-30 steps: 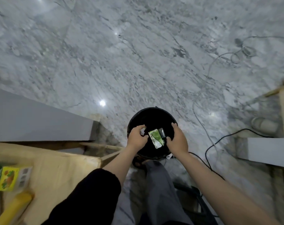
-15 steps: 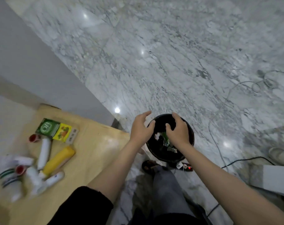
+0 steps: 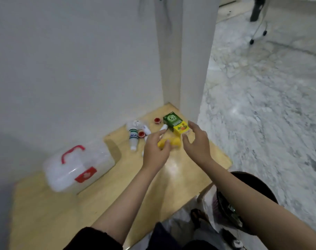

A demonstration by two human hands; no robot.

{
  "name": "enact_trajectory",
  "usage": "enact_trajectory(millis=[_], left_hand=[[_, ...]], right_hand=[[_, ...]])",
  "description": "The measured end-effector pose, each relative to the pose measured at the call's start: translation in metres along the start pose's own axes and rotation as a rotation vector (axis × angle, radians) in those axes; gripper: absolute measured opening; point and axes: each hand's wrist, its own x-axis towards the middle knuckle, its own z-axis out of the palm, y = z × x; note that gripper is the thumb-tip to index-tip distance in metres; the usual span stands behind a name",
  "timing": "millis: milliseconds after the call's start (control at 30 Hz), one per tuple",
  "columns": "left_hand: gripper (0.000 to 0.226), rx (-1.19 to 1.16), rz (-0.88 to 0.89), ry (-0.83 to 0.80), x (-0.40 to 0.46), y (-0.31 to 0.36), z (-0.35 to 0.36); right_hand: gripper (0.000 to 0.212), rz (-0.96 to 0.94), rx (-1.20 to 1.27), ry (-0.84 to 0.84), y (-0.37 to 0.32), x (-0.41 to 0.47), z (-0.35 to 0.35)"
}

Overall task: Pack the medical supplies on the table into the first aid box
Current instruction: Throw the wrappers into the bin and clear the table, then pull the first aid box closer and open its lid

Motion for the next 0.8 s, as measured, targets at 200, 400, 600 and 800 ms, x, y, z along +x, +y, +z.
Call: enact_trajectory(millis=[200, 400, 600, 800], left_hand=[[0.035, 0.068, -0.115, 0.258, -0.026, -0.035, -0.082], [0.035, 0.182, -0.169, 0.455, -0.062, -0.072, -0.138], [0.037, 0.356, -0.248, 0.642, -0.087, -0.094, -0.171], [0.050, 0.489, -0.336, 0.651, -0.086, -0.120, -0.196]], right_hand=[[0.045, -0.190, 0.031, -0.254, -0.057, -0.014, 0.073], [0.044, -0.375, 0.045, -0.448, -0.097, -0.035, 0.127], [0.042, -0.525, 0.046, -0.577, -0.113, -0.045, 0.164], [0.042, -0.635, -0.062, -0.634, -0.119, -0.040, 0.188]])
